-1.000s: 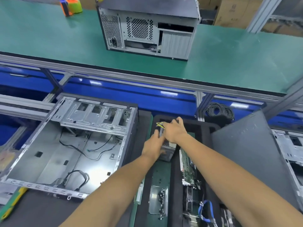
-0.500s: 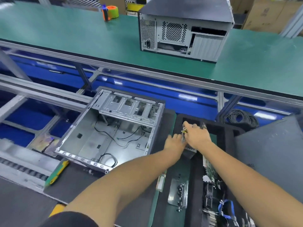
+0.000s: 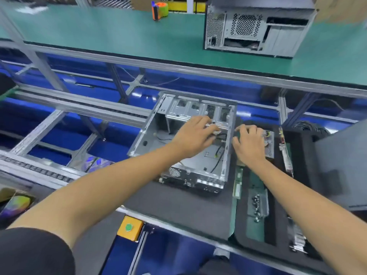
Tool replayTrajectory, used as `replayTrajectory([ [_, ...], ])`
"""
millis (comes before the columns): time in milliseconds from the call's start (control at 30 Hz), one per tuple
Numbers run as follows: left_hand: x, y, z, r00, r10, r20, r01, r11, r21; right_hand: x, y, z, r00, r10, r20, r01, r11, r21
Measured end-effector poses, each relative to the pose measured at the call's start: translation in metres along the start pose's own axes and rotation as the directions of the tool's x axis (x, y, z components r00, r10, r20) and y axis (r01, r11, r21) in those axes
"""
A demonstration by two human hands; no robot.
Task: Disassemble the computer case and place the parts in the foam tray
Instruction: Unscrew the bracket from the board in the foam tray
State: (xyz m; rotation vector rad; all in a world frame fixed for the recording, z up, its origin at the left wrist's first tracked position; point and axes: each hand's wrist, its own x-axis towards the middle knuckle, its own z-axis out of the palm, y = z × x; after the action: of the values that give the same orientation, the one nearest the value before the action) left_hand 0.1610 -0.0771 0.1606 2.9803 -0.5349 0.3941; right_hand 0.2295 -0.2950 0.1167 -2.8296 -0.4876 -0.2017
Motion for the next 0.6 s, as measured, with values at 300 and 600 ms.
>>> replayTrajectory([
  [300,-0.223,-0.092,0.013,0.766,-0.517,-0.382,0.447,0.856,-0.261,-0.116,-0.155,0.059,0.966,-0.217,-0.143,0.244,0.944,0.222],
  [600,-0.308,-0.097,0.073,0.351,-0.835,0.424,0.935,0.284,-0.213,-0.169,-0.199,0.136,0.855,-0.308,0.418,0.385,0.916,-0.112],
])
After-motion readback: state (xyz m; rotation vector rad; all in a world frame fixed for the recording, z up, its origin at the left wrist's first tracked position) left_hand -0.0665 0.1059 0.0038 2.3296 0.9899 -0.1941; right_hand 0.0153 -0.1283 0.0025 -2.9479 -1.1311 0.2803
